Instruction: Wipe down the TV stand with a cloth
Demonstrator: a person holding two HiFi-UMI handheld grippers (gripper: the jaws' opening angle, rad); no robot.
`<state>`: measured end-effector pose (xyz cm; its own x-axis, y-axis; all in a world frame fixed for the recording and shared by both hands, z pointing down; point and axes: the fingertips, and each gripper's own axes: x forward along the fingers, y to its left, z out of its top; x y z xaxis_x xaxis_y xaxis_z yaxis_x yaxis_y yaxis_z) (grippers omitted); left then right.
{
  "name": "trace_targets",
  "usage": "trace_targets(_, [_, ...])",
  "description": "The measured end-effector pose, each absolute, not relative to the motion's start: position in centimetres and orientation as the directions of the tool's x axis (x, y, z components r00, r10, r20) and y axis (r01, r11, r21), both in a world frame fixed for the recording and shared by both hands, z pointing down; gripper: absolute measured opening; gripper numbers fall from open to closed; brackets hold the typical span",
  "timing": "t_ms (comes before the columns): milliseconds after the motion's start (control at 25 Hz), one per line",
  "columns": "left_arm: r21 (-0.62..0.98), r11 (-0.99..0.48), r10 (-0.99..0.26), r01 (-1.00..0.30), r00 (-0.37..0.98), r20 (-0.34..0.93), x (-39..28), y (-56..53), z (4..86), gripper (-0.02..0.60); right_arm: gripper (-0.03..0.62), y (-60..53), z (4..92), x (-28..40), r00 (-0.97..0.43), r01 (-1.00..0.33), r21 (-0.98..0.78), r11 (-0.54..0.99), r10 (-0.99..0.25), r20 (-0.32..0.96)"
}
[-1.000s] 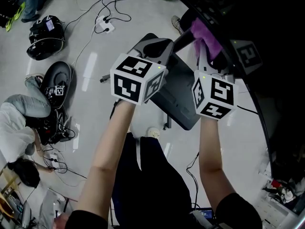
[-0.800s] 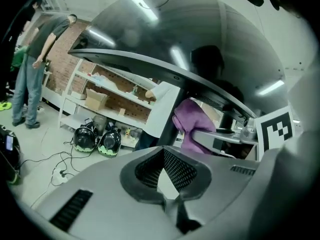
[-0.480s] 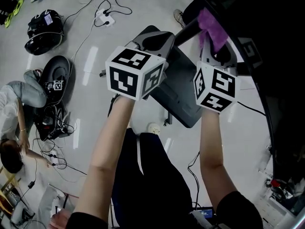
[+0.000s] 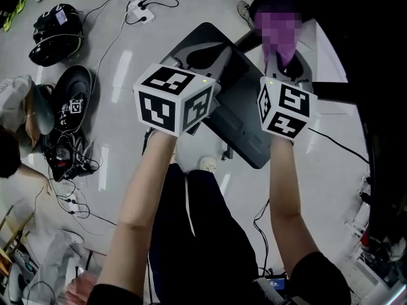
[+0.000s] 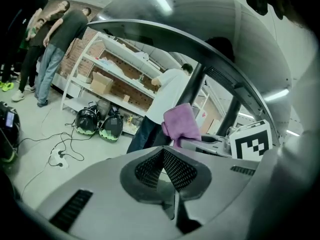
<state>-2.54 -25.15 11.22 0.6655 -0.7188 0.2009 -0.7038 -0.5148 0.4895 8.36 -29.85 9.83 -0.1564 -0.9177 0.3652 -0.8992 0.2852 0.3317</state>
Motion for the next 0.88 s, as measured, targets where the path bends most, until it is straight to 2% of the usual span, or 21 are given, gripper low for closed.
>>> trace_targets(480, [0.531,-0.500,-0.700,-0.684,0.681,0.216,-2.9,-24.2,13.6,0.005,0.089,-30.7,17.2,9.1,-0.154,-0.903,0.281,0.327,-0.853,0.498])
trace_targets(880, [0.564,-0.467,-0.701,-0.681,0.674,0.233,-2.9,-23.6,15.3,0.005,0.089,-29.5,19.8,9.4,-0.150,-0.901,0.271,0.340,-0.828,0.540])
